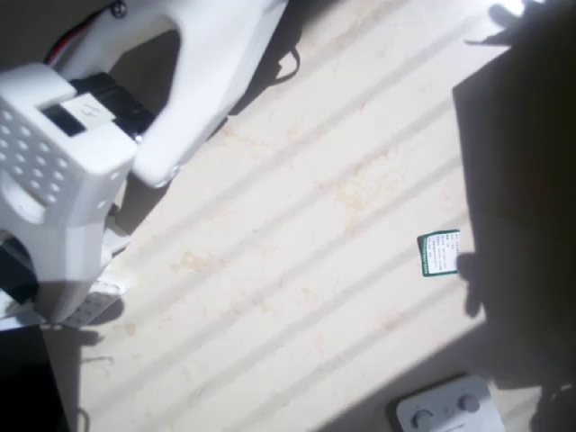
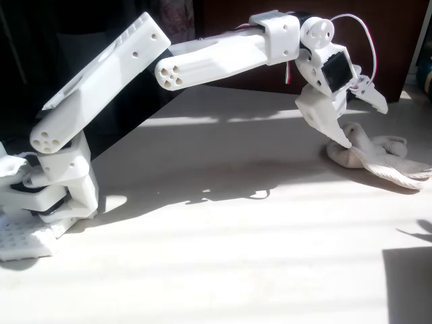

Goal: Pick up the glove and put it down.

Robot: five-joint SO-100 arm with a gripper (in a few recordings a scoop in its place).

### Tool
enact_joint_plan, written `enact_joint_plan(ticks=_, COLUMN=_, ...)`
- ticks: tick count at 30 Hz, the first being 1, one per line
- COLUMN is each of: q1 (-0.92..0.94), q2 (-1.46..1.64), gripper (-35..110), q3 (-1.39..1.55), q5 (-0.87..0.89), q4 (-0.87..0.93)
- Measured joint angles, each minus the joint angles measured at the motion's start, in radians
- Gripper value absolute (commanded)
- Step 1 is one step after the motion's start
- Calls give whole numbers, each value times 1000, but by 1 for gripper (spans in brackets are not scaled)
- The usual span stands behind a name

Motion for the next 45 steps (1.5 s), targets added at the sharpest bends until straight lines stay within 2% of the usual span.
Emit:
enact_joint_plan(ticks=23, q1=0, q2=-77, gripper=32, q3=-3, q5=0, q4=-3)
enact_joint_plan(ticks=27, q1=0, q2=-77, gripper=24, q3=-3, q5=0, q4=-3)
enact_joint_plan(ticks=32, q1=2, q2=-98, gripper=-1, q3=-9, q5=8, q4=-80)
enact_joint_plan(ticks=37, q1=5, q2=-100, gripper=0, q3=-9, q5=3, q4=-169)
enact_joint_plan(ticks=45, q1=5, q2=-100, gripper=-1, q3=-9, q5=-2, q4=-178)
